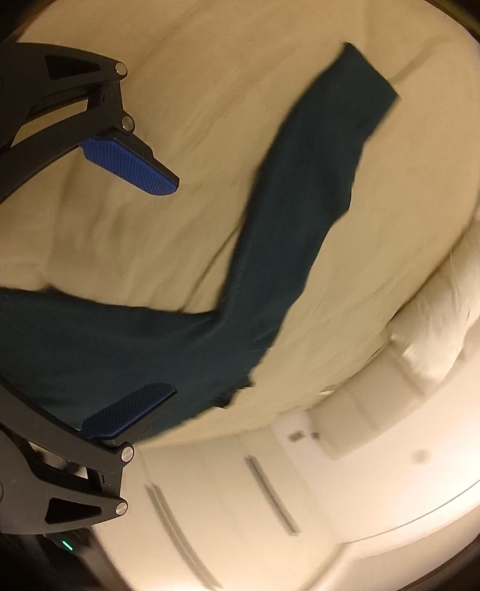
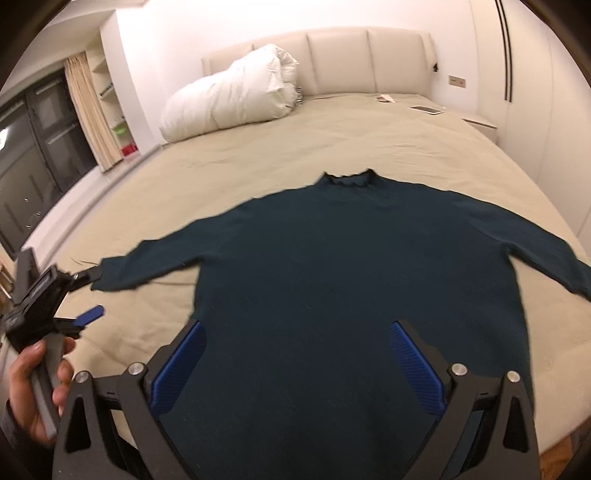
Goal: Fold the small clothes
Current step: 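Grasp the sweater sleeve with the left gripper and fold it across the body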
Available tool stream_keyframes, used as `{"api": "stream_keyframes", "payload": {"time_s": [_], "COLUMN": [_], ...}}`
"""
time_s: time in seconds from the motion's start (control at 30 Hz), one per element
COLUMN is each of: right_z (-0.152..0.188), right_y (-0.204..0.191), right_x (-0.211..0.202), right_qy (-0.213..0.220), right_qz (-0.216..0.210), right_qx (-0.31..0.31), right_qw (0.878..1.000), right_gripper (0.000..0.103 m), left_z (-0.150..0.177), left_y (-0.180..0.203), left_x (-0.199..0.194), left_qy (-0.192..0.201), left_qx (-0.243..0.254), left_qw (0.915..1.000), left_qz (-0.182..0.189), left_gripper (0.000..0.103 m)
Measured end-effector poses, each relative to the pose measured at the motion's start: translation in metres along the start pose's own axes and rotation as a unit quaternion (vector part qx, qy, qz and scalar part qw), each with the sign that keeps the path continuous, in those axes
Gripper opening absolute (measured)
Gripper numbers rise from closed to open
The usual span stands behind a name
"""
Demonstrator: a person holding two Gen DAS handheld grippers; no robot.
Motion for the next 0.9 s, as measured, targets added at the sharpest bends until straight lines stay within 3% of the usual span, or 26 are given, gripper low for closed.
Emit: {"api": "stream_keyframes", "payload": {"time_s": [0.1,0.33,0.4,0.53,0.63,0.73,0.8,0.9], "right_z": [-0.007,-0.013,-0.013,-0.013,-0.011,-0.011,-0.011,-0.011], "right_y": [-0.007,-0.018,-0.02,-0.022,-0.022,-0.02,-0.016,-0.007], "right_x": [0.012,0.035,0.04,0.048,0.051,0.052,0.052,0.052], "right_qy": [-0.003,-0.02,-0.024,-0.034,-0.038,-0.036,-0.036,-0.036], "right_qz": [-0.025,-0.058,-0.066,-0.075,-0.08,-0.081,-0.079,-0.077], "right_qx": [0.001,0.005,0.009,0.016,0.021,0.022,0.023,0.029], "right_qw": [1.0,0.998,0.997,0.996,0.996,0.996,0.996,0.996], "right_gripper": [0.095,0.09,0.088,0.084,0.083,0.081,0.078,0.074], "left_z": [-0.031,-0.074,-0.084,-0.105,-0.121,-0.137,-0.141,-0.148], "left_y": [-0.044,-0.136,-0.152,-0.166,-0.177,-0.193,-0.199,-0.194], "left_x": [0.002,0.013,0.015,0.027,0.036,0.039,0.045,0.047], "left_qy": [0.027,0.078,0.091,0.097,0.104,0.104,0.104,0.108], "left_qx": [-0.089,-0.243,-0.264,-0.273,-0.288,-0.291,-0.292,-0.27], "left_qw": [0.9951,0.9635,0.956,0.9529,0.9478,0.9476,0.9479,0.9557], "left_qz": [0.035,0.08,0.09,0.088,0.088,0.082,0.073,0.046], "left_gripper": [0.103,0.101,0.099,0.097,0.086,0.064,0.029,0.024]}}
Point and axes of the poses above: each gripper's, at about its wrist camera, not at the fingertips, and x roughly the way its jaws point, y to its right, z to its underside, the point moved 3 cm from there along x, roughly the way its jaws point, and after that the axes turned 2 degrees about x, right-handed, at the moved point
